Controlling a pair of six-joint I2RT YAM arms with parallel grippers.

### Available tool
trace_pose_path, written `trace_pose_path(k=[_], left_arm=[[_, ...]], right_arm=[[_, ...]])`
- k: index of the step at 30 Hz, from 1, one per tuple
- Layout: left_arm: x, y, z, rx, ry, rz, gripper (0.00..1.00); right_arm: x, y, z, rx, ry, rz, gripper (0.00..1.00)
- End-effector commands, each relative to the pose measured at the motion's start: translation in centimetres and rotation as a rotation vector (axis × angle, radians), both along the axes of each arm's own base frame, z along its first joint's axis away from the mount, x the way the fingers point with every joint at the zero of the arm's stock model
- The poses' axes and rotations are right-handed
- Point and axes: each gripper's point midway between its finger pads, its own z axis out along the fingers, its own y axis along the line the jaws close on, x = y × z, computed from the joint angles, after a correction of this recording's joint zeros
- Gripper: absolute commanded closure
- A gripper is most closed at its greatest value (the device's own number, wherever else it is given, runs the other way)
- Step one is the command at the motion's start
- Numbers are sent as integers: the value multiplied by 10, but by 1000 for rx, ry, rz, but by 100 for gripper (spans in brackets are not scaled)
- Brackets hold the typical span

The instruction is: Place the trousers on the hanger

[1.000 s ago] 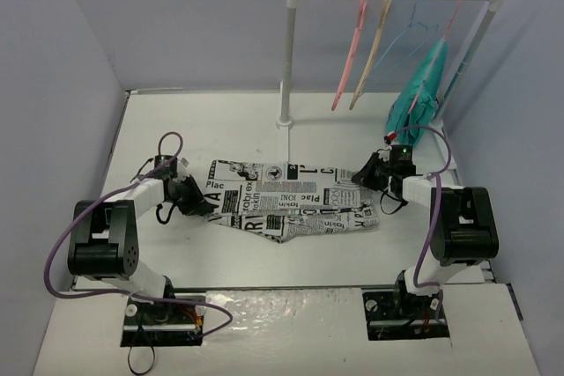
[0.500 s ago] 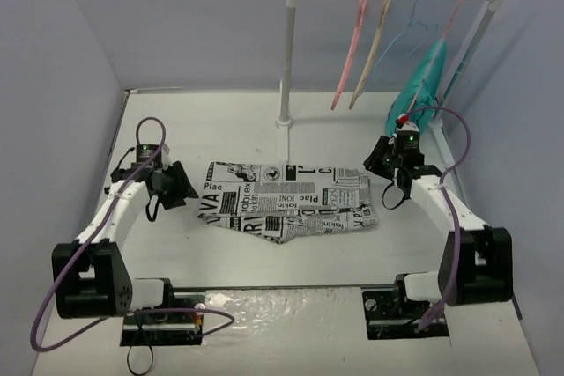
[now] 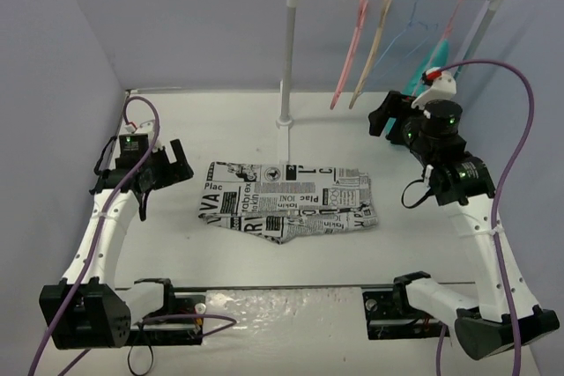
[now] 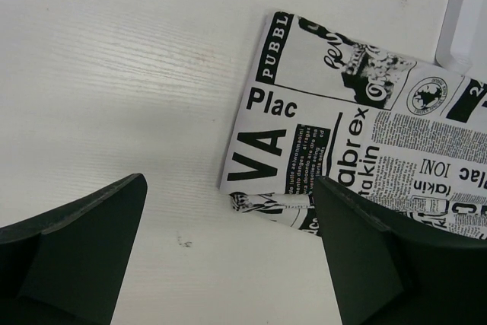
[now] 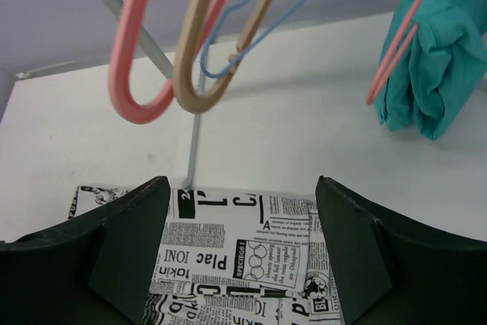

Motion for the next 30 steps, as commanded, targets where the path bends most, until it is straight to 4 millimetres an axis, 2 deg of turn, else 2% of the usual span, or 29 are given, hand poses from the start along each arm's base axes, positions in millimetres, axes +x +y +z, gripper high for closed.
trace_pose_path(k=[1,4,5,7,9,11,14,16,18,20,24,30], left_arm=[[8,13,8,65,-66,16,11],[7,19,0,95,-54,32,11],[8,21,-3,105,-50,39,11],[9,23,-7,113,-44,49,11],[10,24,-12,113,-39,58,10],[10,25,-15,114,-37,60,10],[9,24,-20,109,-29,58,10],[9,22,-20,107,-26,51,10],[8,22,-20,108,-25,50,10],[8,21,-20,106,-27,47,10],[8,18,-20,102,-25,39,10],[9,16,-22,96,-19,27,10]], right_arm=[[-5,10,43,-16,-62,56,25],[8,27,79,-8,-113,98,24],[10,33,101,-2,-158,113,23],[31,42,112,-23,-163,100,22],[49,58,132,-60,-193,81,21],[64,66,139,-103,-201,37,20],[93,71,131,-168,-182,-64,20],[103,66,141,-181,-205,-142,21],[120,71,130,-207,-186,-177,22],[129,71,129,-205,-188,-209,26],[146,76,111,-221,-157,-240,31],[160,80,81,-228,-102,-247,39]])
